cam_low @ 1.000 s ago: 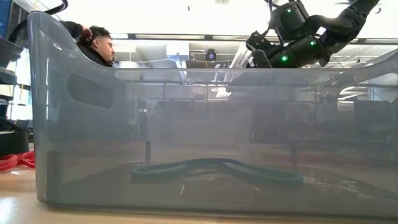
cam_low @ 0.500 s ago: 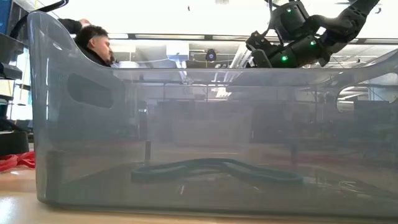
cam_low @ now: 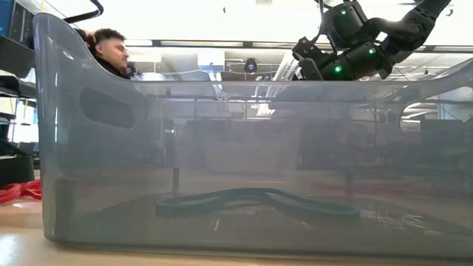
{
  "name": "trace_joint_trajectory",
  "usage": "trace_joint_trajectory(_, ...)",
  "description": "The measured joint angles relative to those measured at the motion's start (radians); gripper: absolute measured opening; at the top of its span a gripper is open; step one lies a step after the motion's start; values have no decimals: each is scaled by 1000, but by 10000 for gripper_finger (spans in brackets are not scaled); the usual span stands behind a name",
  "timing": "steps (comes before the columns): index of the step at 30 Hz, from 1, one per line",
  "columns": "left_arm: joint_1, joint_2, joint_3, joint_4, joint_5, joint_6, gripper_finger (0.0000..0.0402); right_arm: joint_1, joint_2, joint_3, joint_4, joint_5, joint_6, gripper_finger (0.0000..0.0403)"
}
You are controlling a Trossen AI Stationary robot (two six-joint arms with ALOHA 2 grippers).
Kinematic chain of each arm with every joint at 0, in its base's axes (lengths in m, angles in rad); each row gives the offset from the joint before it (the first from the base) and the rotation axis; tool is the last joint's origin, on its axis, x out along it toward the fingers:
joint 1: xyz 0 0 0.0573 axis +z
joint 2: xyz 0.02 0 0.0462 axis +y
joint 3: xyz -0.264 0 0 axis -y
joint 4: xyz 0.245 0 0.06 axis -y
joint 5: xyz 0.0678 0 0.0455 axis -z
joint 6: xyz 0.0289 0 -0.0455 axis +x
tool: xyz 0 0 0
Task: Sort rubber bands into baskets
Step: Put the black rubber band into the white bin
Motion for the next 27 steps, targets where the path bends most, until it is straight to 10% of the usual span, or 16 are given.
trace_joint_trajectory(27,-4,0,-24,39,-11,22,63,0,0,0,-16,0,0,0)
